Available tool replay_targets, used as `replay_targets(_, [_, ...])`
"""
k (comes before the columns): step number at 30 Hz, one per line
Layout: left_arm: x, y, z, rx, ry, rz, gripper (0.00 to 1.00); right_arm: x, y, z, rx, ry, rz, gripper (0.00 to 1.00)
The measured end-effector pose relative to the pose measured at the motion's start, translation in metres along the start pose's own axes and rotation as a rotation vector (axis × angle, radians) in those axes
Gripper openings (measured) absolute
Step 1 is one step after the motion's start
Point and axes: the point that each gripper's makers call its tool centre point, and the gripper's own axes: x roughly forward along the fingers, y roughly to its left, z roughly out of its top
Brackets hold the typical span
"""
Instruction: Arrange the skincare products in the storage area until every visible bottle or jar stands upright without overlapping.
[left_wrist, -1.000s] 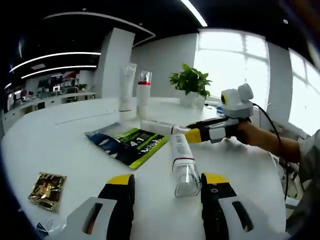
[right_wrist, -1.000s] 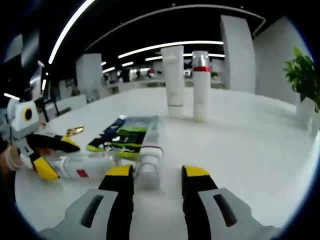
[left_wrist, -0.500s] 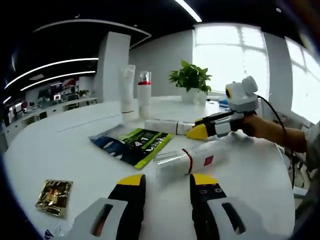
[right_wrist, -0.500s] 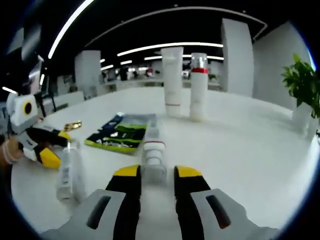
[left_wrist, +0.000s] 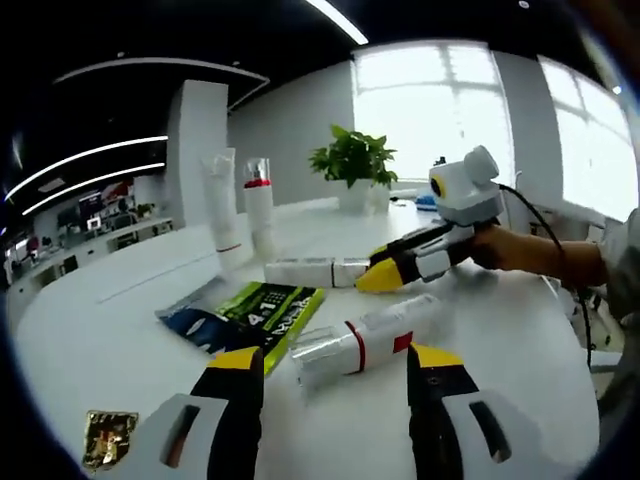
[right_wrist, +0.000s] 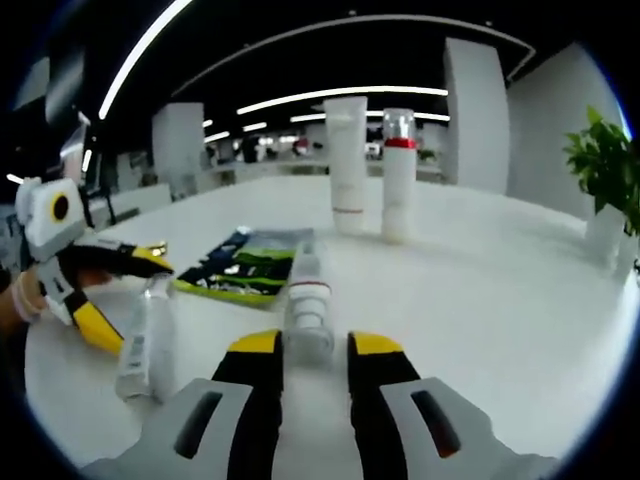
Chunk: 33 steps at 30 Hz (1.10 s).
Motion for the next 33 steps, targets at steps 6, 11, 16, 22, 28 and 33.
replay_targets(6, [0.006,-0.001,0.006,0.055,-0.005,-0.090,0.69,0.003,-0.002,0.004,-0.003,-0.002,0.003,0.22])
replay_targets(11, [0.007,-0.003,-0.002,0.055,0.042,-0.123,0.53,0.002,-0.004,0.004,0.003,-0.004,0.005,0.21])
replay_targets(16, [0.007,-0.010,-0.016,0.022,0.072,-0.150,0.44,-0.001,-0.002,0.003,0.006,-0.008,0.006,0.20])
replay_targets(22, [0.007,-0.008,-0.015,-0.009,0.057,-0.166,0.23,-0.001,-0.003,0.002,-0.018,0.014,-0.005,0.18])
replay_targets(28, [0.001,-0.010,-0.012,-0.005,0.069,-0.156,0.21,-0.001,-0.008,0.002,-0.013,0.015,-0.020,0.18])
replay_targets(33, [-0.015,-0.011,0.007,-0.051,0.015,-0.140,0.21,-0.009,-0.006,0.009,-0.026,0.007,-0.028,0.18])
